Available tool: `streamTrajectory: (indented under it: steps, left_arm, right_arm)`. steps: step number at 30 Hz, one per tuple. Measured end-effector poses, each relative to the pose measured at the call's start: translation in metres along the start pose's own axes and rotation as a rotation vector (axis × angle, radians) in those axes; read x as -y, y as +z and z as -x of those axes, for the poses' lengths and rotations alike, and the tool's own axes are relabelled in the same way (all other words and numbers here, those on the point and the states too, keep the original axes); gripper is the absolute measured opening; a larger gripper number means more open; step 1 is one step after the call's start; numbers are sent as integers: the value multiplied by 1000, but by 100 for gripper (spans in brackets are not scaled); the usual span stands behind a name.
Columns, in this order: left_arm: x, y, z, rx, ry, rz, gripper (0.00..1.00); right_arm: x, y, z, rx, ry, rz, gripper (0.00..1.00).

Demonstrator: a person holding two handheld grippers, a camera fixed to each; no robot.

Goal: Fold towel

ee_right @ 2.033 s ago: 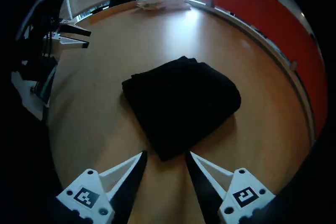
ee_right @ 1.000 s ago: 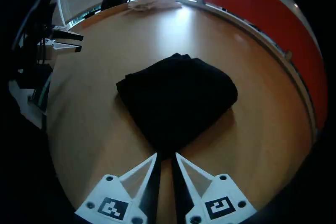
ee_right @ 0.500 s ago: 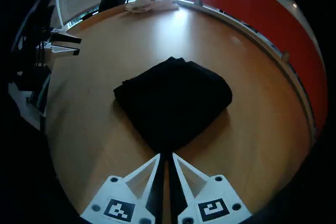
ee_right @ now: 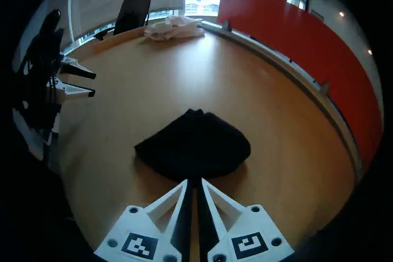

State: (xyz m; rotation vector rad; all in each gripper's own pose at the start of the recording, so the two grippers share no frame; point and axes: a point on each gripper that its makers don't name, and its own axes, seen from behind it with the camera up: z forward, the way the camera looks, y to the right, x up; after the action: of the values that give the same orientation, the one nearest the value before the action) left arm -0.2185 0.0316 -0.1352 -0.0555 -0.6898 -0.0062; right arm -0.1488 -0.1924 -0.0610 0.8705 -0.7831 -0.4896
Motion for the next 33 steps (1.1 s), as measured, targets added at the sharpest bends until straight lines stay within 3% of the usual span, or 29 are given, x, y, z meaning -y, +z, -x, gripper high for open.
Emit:
streamTrajectory:
  steps: [20,33]
  left_arm:
    - [0,-6,-21,-41,21,17,100]
    - [-2,-7,-26,-46,24,28,100]
  right_arm:
    - [-44,-46,-107,-169,-53,99,5]
    - [-74,-67,-114,-179,-53,156,5]
